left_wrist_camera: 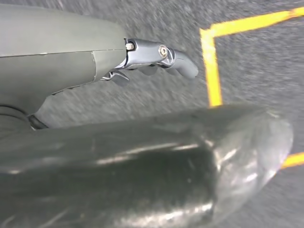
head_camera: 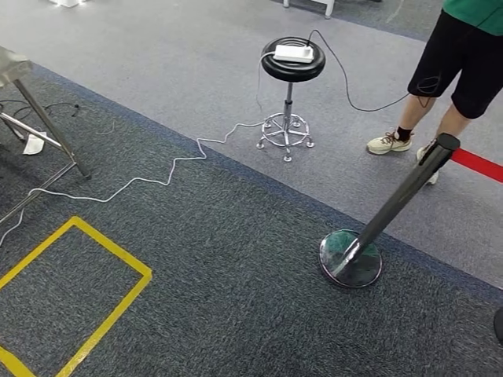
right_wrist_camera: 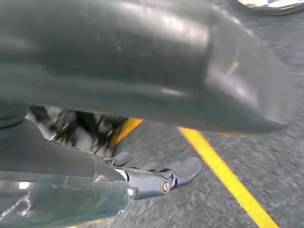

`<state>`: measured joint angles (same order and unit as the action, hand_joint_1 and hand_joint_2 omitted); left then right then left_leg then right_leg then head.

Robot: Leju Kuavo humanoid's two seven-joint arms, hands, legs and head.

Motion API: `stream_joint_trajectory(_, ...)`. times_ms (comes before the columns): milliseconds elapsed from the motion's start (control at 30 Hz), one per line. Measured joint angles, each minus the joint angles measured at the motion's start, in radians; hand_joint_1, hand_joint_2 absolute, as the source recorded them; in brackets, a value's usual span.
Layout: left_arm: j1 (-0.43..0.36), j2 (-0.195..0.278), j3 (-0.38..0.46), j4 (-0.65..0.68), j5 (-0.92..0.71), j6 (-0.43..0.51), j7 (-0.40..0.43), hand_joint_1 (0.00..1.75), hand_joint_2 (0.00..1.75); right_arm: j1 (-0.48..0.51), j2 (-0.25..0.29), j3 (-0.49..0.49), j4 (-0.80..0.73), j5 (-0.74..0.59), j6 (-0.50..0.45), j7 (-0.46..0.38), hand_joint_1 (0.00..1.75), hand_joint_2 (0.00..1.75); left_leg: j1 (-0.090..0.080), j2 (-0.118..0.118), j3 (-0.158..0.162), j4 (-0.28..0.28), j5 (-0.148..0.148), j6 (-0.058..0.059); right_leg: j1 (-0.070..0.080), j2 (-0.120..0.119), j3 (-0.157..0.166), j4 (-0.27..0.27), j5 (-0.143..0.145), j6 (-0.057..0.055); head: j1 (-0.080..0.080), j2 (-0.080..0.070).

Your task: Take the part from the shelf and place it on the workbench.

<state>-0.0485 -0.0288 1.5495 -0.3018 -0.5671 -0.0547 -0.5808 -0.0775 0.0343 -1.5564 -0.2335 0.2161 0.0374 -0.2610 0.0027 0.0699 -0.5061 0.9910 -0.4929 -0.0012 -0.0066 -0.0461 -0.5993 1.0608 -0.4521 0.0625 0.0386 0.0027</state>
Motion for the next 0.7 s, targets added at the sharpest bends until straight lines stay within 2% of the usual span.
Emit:
stream_joint_trajectory(33,-0.001,0.002,0.001,-0.003,0.031,-0.017,-0.007,0.00,0.00,-0.001,-0.004,0.000,0.000,-0.021,0.008,-0.006,0.00,0.00,-0.003,0.008,0.003,0.000,-0.003,-0.005,0.002,-0.008,0.014,-0.028,0.007,-0.005,0.000,0.000)
stream_joint_trajectory(133,-0.006,0.004,0.002,-0.009,0.094,-0.051,-0.019,0.00,0.00,-0.001,-0.009,0.000,-0.001,-0.057,0.021,-0.014,0.00,0.00,-0.004,0.022,0.007,-0.003,-0.004,-0.015,0.005,0.006,0.012,-0.034,0.007,-0.018,-0.002,0.000)
stream_joint_trajectory(233,-0.008,0.004,0.002,-0.010,0.110,-0.059,-0.021,0.00,0.00,0.000,-0.011,0.000,-0.001,-0.066,0.024,-0.016,0.00,0.00,-0.003,0.027,0.008,-0.005,-0.004,-0.019,0.005,0.011,0.011,-0.035,0.008,-0.021,-0.002,0.000)
stream_joint_trajectory(267,-0.008,0.004,0.002,-0.012,0.127,-0.069,-0.024,0.00,0.00,0.000,-0.013,0.000,-0.001,-0.077,0.027,-0.020,0.00,0.00,-0.002,0.015,0.005,0.003,-0.013,-0.023,0.003,0.019,0.010,-0.037,0.010,-0.026,-0.002,0.000)
stream_joint_trajectory(367,-0.004,0.004,0.005,-0.023,0.209,-0.099,-0.037,0.00,0.00,-0.001,-0.022,0.000,-0.003,-0.142,0.041,-0.036,0.00,0.00,0.001,-0.050,-0.111,0.231,-0.118,-0.034,-0.002,0.073,0.006,-0.042,0.017,-0.043,-0.006,0.000)
stream_joint_trajectory(400,-0.003,0.004,0.006,-0.025,0.225,-0.102,-0.039,0.00,0.00,-0.002,-0.024,0.000,-0.003,-0.155,0.043,-0.039,0.00,0.00,0.002,-0.059,-0.143,0.286,-0.129,-0.034,-0.002,0.092,0.005,-0.042,0.018,-0.044,-0.007,0.000)
stream_joint_trajectory(433,-0.003,0.004,0.006,-0.026,0.229,-0.102,-0.040,0.00,0.00,-0.001,-0.024,0.000,-0.003,-0.158,0.043,-0.039,0.00,0.00,0.002,-0.062,-0.134,0.257,-0.098,-0.032,-0.002,0.105,0.005,-0.042,0.019,-0.043,-0.007,0.000)
stream_joint_trajectory(467,-0.003,0.004,0.006,-0.028,0.231,-0.102,-0.040,0.00,0.00,-0.001,-0.025,0.000,-0.003,-0.159,0.043,-0.040,0.00,0.00,0.004,-0.071,-0.109,0.197,-0.057,-0.031,-0.003,0.118,0.006,-0.042,0.020,-0.041,-0.007,0.000)
stream_joint_trajectory(500,-0.003,0.004,0.006,-0.029,0.233,-0.103,-0.041,0.00,0.00,-0.001,-0.025,0.000,-0.003,-0.161,0.043,-0.040,0.00,0.00,0.006,-0.093,-0.079,0.127,-0.022,-0.029,-0.002,0.130,0.005,-0.041,0.021,-0.038,-0.008,0.000)
stream_joint_trajectory(533,-0.003,0.004,0.006,-0.031,0.236,-0.104,-0.041,0.00,0.00,-0.002,-0.025,0.000,-0.003,-0.164,0.043,-0.040,0.00,0.00,0.009,-0.113,-0.053,0.068,0.001,-0.028,-0.001,0.141,0.002,-0.039,0.022,-0.034,-0.008,0.000)
stream_joint_trajectory(600,-0.005,0.003,0.006,-0.033,0.248,-0.107,-0.041,0.00,0.00,-0.002,-0.026,0.000,-0.003,-0.173,0.043,-0.041,0.00,0.00,0.010,-0.138,-0.031,0.014,0.012,-0.023,-0.001,0.162,-0.004,-0.039,0.026,-0.023,-0.010,0.000)
stream_joint_trajectory(633,-0.007,0.003,0.006,-0.034,0.255,-0.108,-0.042,0.00,0.00,0.001,-0.026,0.000,-0.003,-0.178,0.043,-0.042,0.00,0.00,0.010,-0.130,-0.029,0.010,0.012,-0.018,-0.003,0.171,-0.008,-0.041,0.029,-0.016,-0.010,0.000)
stream_joint_trajectory(667,-0.009,0.002,0.006,-0.034,0.260,-0.109,-0.044,0.00,0.00,0.005,-0.027,0.000,-0.003,-0.183,0.043,-0.043,0.00,0.00,0.009,-0.120,-0.028,0.008,0.014,-0.012,-0.005,0.171,-0.010,-0.043,0.030,-0.011,-0.010,0.000)
stream_joint_trajectory(700,-0.009,0.002,0.006,-0.036,0.265,-0.111,-0.046,0.00,0.00,0.008,-0.028,0.000,-0.003,-0.188,0.044,-0.044,0.00,0.00,0.009,-0.111,-0.027,0.006,0.017,-0.004,-0.005,0.155,-0.015,-0.034,0.024,-0.006,-0.009,0.000)
